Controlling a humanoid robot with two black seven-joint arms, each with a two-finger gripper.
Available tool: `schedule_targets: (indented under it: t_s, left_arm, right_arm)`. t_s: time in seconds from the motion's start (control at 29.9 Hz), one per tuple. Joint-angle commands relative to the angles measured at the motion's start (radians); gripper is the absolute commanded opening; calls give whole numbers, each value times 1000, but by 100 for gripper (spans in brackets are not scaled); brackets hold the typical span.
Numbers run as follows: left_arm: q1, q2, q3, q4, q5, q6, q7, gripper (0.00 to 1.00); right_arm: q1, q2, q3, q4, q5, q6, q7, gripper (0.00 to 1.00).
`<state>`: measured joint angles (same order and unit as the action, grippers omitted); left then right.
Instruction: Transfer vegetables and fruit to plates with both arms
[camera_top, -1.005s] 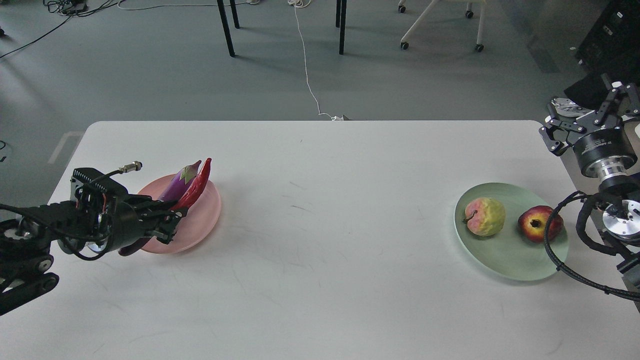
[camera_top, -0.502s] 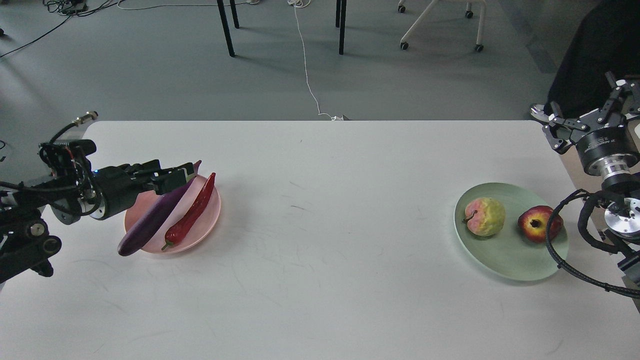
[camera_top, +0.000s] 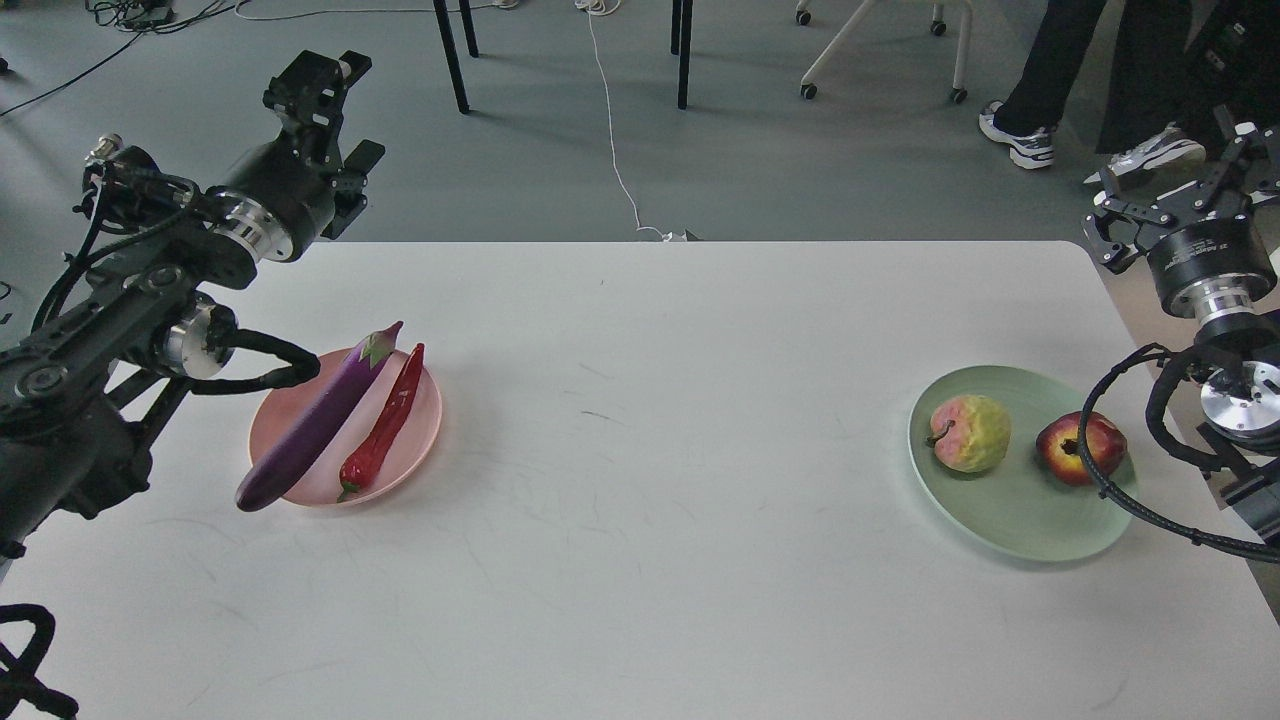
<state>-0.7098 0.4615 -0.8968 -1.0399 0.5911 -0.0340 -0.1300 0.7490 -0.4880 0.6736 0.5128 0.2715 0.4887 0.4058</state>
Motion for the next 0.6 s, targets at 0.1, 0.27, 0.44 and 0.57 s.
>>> schedule_targets:
  t_s: [0.1, 0.27, 0.44, 0.57]
  left_arm:
    - [0, -32, -114, 162, -415, -136, 3, 97]
    - [0, -30, -106, 336, -557, -251, 13, 97]
    - [6, -63, -100, 408, -563, -280, 7, 97]
    - [18, -89, -100, 411, -565, -267, 1, 98]
  right_arm:
    - [15, 5, 12, 35, 3, 0, -45, 100]
    - [65, 31, 37, -8, 8, 0, -99, 100]
    - [67, 111, 101, -97, 9, 0, -143, 100]
    - [69, 134, 98, -146, 8, 0, -140, 100]
